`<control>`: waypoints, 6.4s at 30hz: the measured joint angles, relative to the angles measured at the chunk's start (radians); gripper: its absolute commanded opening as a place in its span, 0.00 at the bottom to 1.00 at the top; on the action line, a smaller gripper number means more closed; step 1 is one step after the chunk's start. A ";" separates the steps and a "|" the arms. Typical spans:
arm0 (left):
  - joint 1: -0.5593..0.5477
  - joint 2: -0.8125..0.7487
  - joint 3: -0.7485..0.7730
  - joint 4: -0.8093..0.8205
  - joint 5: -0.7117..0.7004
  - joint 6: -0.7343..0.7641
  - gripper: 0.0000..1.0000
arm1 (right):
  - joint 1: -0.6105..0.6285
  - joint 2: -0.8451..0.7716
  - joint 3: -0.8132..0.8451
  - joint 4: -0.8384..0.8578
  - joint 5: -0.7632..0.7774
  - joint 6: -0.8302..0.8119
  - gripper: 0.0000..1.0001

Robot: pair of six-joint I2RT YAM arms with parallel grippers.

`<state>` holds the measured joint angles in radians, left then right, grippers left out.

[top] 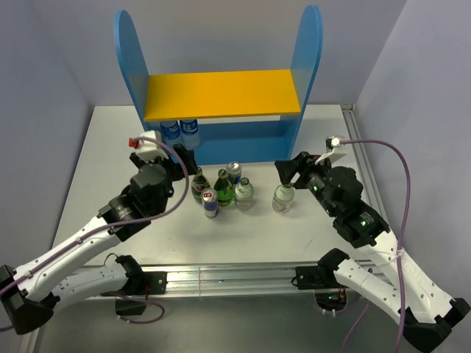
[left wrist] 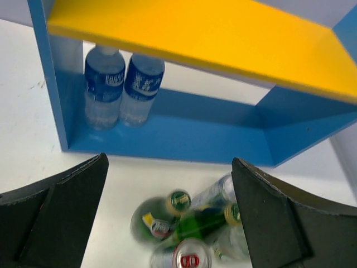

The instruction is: Place and organize the beverage onto the shelf

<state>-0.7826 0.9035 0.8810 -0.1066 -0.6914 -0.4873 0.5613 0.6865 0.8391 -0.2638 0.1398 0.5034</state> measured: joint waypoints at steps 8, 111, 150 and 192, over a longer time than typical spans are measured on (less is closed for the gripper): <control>-0.247 -0.022 -0.139 -0.050 -0.224 -0.005 0.99 | 0.295 -0.060 -0.097 -0.190 0.409 0.095 0.71; -0.354 0.150 -0.272 0.283 0.042 0.086 0.99 | 0.082 0.609 -0.183 0.384 0.859 -0.011 0.33; -0.354 0.134 -0.292 0.305 0.040 0.086 0.99 | 0.098 0.632 0.766 0.121 0.671 -0.465 0.00; -0.356 0.045 -0.320 0.296 0.088 0.082 0.99 | -0.126 1.163 1.057 0.464 0.616 -0.628 1.00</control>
<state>-1.1381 0.9489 0.5606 0.1898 -0.6037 -0.4057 0.4358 1.8492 1.8961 0.2001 0.7559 -0.1242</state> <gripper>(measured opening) 0.994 0.973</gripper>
